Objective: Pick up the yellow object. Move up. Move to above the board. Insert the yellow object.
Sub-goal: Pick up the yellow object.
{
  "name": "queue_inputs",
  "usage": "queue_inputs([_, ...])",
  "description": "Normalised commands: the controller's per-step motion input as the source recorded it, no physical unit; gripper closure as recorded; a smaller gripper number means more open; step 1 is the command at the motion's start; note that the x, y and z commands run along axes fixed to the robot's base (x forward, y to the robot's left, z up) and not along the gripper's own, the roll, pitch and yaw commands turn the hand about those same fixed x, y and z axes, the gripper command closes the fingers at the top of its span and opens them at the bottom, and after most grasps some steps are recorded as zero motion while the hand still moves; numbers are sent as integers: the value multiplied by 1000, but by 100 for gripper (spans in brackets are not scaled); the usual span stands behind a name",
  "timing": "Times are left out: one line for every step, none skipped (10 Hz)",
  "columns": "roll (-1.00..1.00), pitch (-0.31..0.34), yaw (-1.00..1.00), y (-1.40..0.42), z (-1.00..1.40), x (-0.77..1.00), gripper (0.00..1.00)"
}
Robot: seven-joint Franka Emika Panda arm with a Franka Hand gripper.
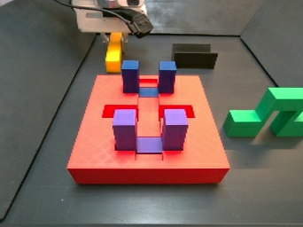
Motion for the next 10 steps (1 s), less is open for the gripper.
queue_inputs([0,0,0,0,0,0,100])
queue_inputs([0,0,0,0,0,0,100])
queue_inputs([0,0,0,0,0,0,100])
queue_inputs([0,0,0,0,0,0,100])
queue_inputs([0,0,0,0,0,0,100])
queue_inputs([0,0,0,0,0,0,100])
queue_inputs([0,0,0,0,0,0,100])
queue_inputs([0,0,0,0,0,0,100])
queue_inputs([0,0,0,0,0,0,100])
queue_inputs([0,0,0,0,0,0,100])
